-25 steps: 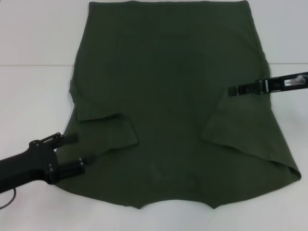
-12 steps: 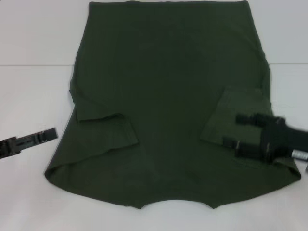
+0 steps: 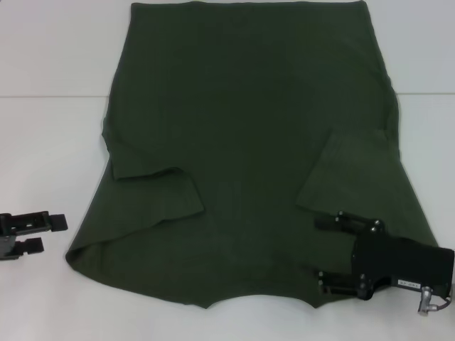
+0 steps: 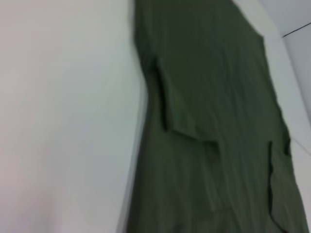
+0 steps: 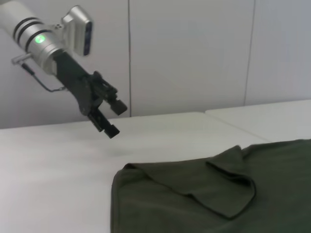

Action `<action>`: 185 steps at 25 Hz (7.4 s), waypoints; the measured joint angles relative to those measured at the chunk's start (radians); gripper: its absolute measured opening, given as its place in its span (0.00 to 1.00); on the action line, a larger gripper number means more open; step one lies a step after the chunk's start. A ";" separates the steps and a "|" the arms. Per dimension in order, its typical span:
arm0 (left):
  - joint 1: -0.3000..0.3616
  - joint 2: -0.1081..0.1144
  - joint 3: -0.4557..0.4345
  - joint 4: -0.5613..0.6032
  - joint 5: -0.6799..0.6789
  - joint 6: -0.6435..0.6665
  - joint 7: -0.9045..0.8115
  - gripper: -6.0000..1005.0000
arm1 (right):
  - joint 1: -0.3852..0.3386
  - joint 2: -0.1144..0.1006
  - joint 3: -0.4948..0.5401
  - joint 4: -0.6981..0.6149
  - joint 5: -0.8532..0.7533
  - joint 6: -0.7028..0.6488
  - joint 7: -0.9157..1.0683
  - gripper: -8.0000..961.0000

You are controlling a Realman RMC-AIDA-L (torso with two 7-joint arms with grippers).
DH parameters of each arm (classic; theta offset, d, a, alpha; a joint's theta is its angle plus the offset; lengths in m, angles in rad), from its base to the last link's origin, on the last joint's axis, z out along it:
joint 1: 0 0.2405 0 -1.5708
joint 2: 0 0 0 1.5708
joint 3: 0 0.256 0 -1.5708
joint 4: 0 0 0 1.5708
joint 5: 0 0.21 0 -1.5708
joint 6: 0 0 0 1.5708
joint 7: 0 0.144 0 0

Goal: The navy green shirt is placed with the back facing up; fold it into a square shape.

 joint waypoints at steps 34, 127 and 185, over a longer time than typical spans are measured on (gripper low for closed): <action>-0.120 0.044 0.064 -0.205 0.189 -0.194 -0.152 0.77 | 0.014 -0.001 -0.096 0.020 0.002 0.056 -0.003 0.88; -0.208 0.042 0.143 -0.303 0.175 -0.240 -0.016 0.04 | 0.221 -0.180 0.085 -0.440 -0.833 -0.201 1.660 0.84; -0.204 0.039 0.143 -0.305 0.173 -0.246 -0.002 0.04 | 0.278 -0.113 -0.013 -0.335 -0.850 -0.055 1.656 0.77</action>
